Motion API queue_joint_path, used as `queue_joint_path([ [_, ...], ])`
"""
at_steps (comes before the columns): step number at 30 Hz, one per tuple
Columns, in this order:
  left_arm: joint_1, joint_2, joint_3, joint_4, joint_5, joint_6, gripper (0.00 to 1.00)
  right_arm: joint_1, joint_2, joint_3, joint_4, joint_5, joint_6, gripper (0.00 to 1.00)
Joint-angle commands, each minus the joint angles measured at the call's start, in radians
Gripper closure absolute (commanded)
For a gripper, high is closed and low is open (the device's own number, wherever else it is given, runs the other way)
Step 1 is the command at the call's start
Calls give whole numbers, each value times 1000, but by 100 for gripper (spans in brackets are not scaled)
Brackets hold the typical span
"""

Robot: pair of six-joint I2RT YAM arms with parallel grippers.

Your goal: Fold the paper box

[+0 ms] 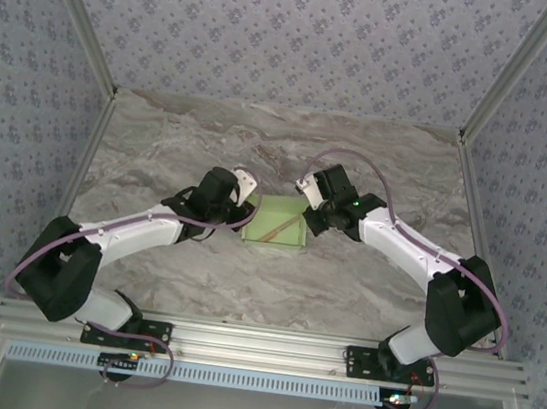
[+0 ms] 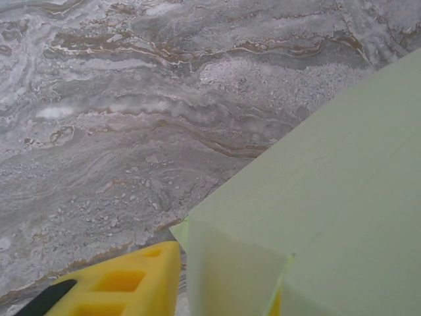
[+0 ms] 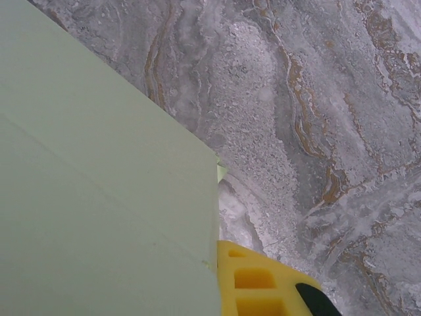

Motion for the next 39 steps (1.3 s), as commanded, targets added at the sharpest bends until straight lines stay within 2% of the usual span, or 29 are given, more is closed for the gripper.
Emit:
queue_joint_path([
  [1,-7,12,38,14,-16,6,72,-4,-11,14,-27,-3,9,100],
  [8,-16,37,64,7,-20,6,85,-2,1,34,-43,8,27,100],
  [12,-34,44,69,23,-61,-36,91,4,15,62,-51,40,121,100],
  [18,-100,64,83,43,-240,-204,95,38,44,82,-37,122,400,100],
  [22,-126,90,102,30,-363,-361,98,83,59,68,14,200,512,100],
  [32,-240,149,102,48,-678,-557,100,124,45,-19,176,292,626,100],
  [39,-285,181,42,160,-774,-579,100,141,27,-117,334,310,641,100],
])
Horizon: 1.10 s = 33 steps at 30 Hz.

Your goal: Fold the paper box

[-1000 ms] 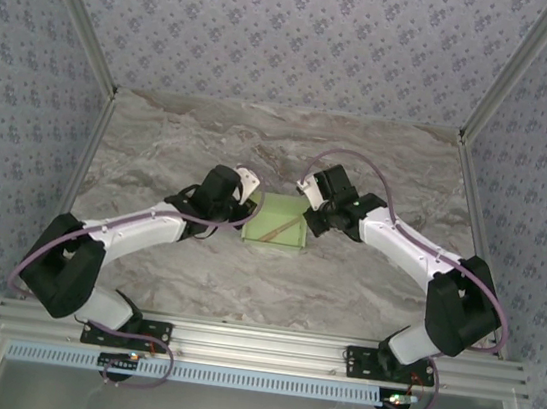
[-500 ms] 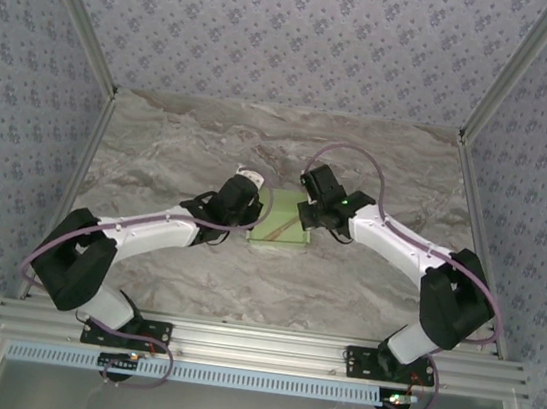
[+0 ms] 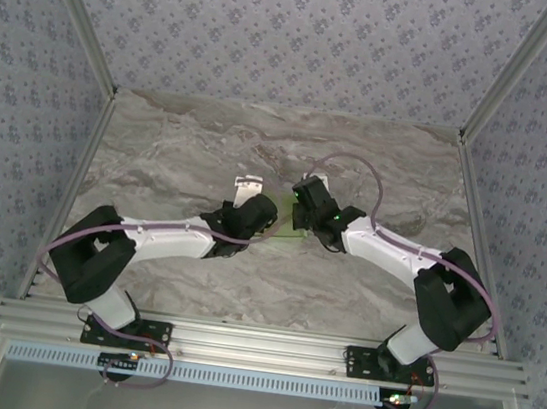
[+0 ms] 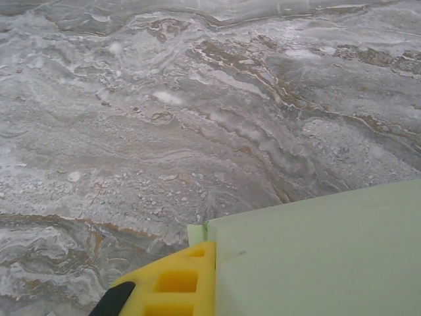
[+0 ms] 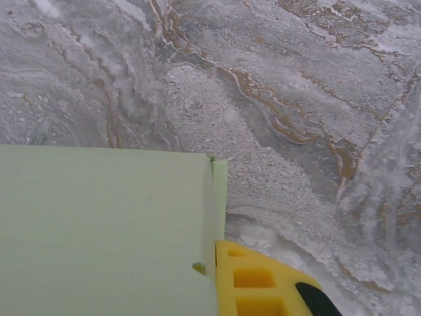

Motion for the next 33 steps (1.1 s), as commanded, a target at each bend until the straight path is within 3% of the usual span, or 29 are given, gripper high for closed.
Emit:
queue_joint_path([
  [1,-29,13,-23,120,-88,-38,100,13,-19,-37,112,39,32,100],
  [18,-37,69,-123,283,-10,-14,100,64,-4,-97,158,98,137,100],
  [33,-36,68,-203,308,-40,-67,100,105,-7,-110,160,152,199,99],
])
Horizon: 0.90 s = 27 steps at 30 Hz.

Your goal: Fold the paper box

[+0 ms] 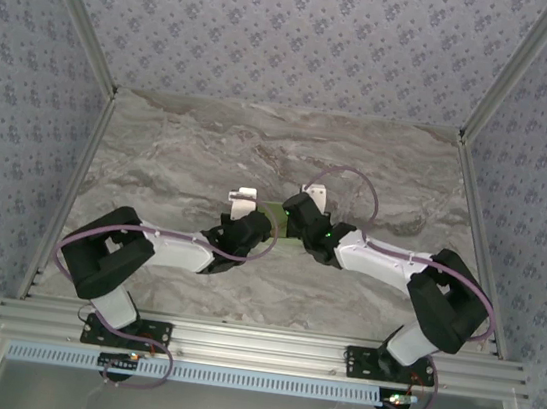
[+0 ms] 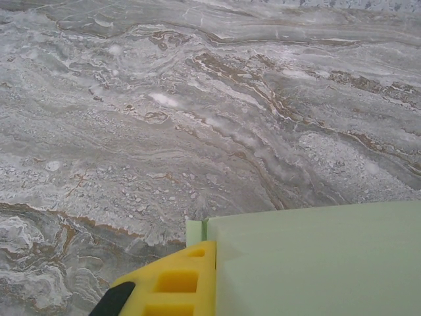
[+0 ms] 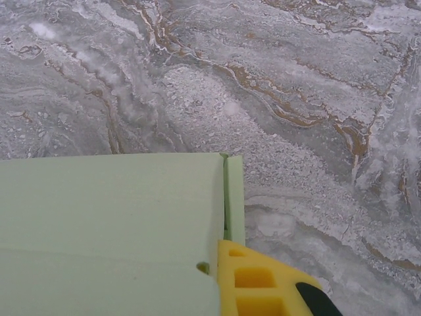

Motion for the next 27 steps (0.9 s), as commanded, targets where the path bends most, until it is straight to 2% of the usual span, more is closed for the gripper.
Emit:
queue_joint_path([
  [1,-7,11,-29,-56,21,-37,100,16,-6,-9,30,14,65,99],
  [10,-34,40,-43,-65,-28,-68,100,20,-7,-23,21,26,80,98],
  [18,-62,79,-68,-41,-46,-66,100,35,-14,-104,108,52,0,96],
  [27,-81,98,-110,-2,-87,-59,100,59,-5,-168,173,84,-16,95],
])
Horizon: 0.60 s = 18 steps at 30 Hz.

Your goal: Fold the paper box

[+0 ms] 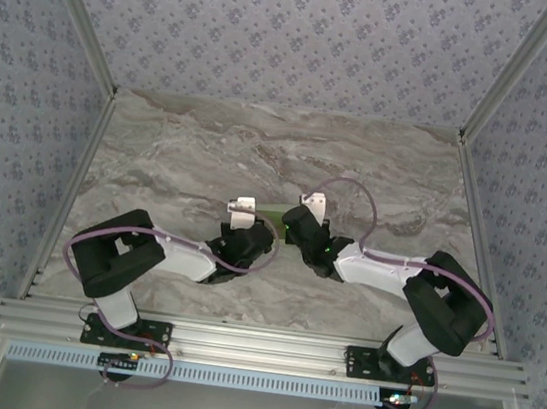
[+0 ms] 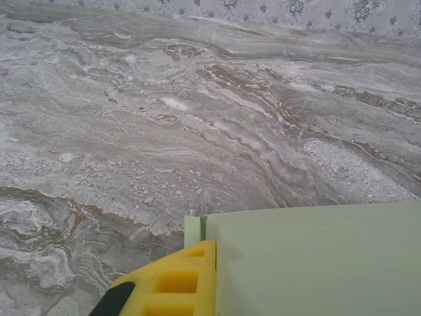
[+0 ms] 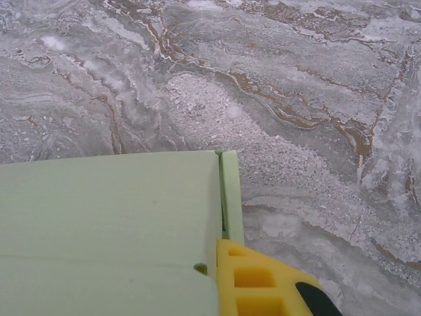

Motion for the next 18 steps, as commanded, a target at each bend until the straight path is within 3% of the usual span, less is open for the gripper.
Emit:
queue_joint_path([
  [1,-17,55,-59,-110,37,-16,100,20,3,-48,-16,16,-6,94],
  [18,-47,56,-71,-66,-28,61,100,35,-60,-51,-63,31,-47,80],
])
